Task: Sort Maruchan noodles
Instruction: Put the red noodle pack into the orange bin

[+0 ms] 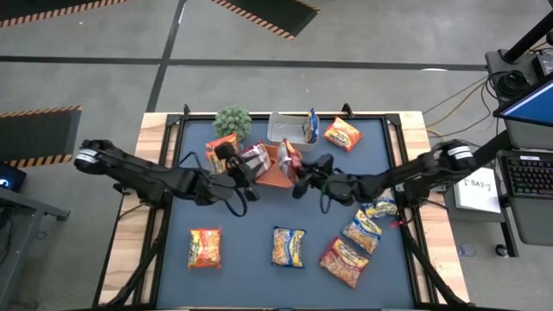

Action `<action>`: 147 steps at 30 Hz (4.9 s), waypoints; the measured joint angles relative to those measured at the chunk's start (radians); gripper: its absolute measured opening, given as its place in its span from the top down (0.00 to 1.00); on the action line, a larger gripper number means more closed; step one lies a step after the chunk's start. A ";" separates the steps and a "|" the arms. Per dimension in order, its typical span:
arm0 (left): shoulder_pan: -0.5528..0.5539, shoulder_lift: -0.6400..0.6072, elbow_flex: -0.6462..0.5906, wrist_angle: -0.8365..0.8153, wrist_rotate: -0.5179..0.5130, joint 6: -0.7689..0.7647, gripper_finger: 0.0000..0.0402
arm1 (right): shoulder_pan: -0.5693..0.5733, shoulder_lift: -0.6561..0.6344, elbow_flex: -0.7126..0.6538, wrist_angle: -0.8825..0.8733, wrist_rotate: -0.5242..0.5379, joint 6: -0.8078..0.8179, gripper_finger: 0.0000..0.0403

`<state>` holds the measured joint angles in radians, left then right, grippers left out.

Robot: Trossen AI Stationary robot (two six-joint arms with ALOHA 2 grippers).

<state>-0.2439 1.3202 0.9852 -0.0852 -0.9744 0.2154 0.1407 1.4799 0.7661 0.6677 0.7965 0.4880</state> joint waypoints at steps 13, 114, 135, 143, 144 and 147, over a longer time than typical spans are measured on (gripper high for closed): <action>0.002 -0.143 -0.162 0.041 -0.004 -0.007 0.75 | -0.043 0.262 0.203 0.018 0.129 0.035 0.85; 0.164 0.110 -0.359 0.104 0.453 -0.039 1.00 | -0.269 0.257 0.457 -0.925 -0.579 0.004 0.98; 0.194 0.180 -0.367 0.151 0.463 -0.049 1.00 | -0.279 0.344 0.458 -0.884 -0.595 0.009 0.98; 0.195 0.182 -0.367 0.170 0.492 -0.052 1.00 | -0.279 0.366 0.459 -0.825 -0.591 0.008 0.98; 0.195 0.182 -0.367 0.173 0.493 -0.052 1.00 | -0.279 0.366 0.459 -0.818 -0.590 0.006 0.98; 0.195 0.182 -0.367 0.187 0.494 -0.052 1.00 | -0.279 0.367 0.458 -0.786 -0.592 -0.010 0.98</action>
<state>-0.0486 1.5021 0.6186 0.1022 -0.4802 0.1635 -0.1383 1.8471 1.2236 -0.1184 0.2047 0.4776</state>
